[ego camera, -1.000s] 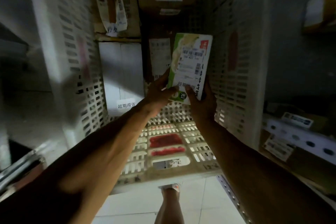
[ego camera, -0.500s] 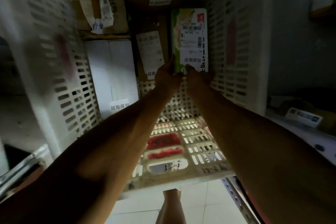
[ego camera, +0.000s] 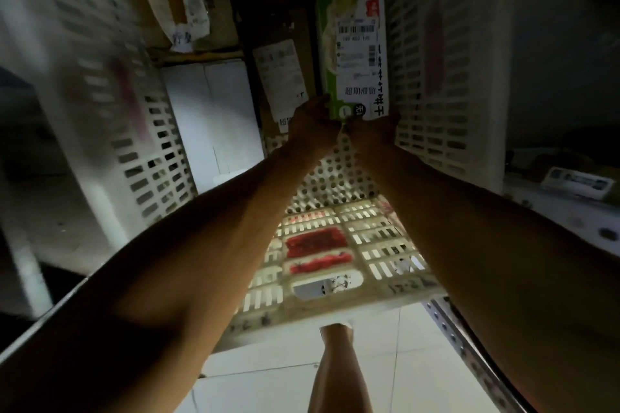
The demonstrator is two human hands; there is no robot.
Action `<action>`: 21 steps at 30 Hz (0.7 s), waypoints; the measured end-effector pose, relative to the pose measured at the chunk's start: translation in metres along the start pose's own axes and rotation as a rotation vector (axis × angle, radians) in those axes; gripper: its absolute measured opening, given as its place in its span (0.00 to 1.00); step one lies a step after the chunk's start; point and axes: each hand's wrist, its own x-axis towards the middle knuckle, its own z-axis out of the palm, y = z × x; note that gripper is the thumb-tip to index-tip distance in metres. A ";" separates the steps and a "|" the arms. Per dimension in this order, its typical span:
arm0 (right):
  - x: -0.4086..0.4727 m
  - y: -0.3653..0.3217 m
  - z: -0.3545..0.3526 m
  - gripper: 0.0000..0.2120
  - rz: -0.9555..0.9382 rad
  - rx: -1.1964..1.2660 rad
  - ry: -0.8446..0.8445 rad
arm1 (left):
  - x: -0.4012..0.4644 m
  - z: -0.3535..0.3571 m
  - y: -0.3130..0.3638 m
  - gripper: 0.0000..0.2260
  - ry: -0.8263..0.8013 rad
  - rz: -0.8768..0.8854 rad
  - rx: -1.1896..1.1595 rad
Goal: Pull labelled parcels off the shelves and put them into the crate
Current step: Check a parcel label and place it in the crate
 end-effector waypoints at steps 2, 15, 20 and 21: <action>-0.015 -0.013 -0.006 0.36 -0.019 0.109 -0.039 | -0.011 -0.008 0.004 0.22 -0.007 -0.008 -0.041; -0.206 -0.108 -0.072 0.16 -0.508 -0.915 -0.435 | -0.193 -0.120 0.078 0.20 0.154 0.033 0.147; -0.264 -0.125 -0.075 0.17 -0.860 -1.343 -0.386 | -0.259 -0.146 0.071 0.20 0.346 0.083 0.573; -0.274 -0.122 -0.076 0.19 -0.933 -1.429 -0.361 | -0.272 -0.147 0.066 0.19 0.400 0.092 0.632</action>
